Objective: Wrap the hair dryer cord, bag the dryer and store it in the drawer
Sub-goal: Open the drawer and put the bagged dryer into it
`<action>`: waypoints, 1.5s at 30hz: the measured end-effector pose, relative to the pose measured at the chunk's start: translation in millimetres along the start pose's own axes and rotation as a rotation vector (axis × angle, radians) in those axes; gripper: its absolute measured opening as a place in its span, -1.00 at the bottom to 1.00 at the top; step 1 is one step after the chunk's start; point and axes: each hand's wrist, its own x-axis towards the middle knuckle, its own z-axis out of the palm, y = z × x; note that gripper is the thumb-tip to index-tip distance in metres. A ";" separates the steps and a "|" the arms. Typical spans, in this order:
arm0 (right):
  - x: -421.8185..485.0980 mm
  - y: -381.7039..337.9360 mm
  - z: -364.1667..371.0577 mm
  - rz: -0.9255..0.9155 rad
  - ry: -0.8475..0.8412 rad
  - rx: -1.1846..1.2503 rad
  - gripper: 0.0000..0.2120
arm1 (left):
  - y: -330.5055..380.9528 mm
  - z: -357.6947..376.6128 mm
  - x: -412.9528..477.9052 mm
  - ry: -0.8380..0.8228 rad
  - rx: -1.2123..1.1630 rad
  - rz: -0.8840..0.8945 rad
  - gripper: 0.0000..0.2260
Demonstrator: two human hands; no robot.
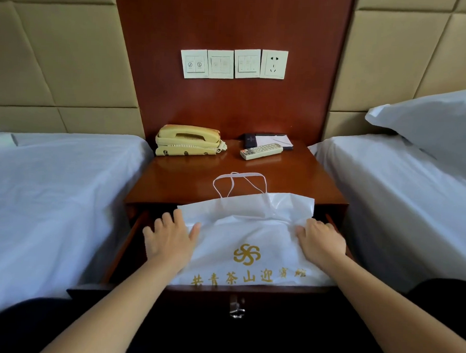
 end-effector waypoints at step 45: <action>62.7 -59.3 18.2 -0.168 -0.403 0.227 -0.49 | 60.9 14.8 75.8 -0.926 -0.614 0.239 0.24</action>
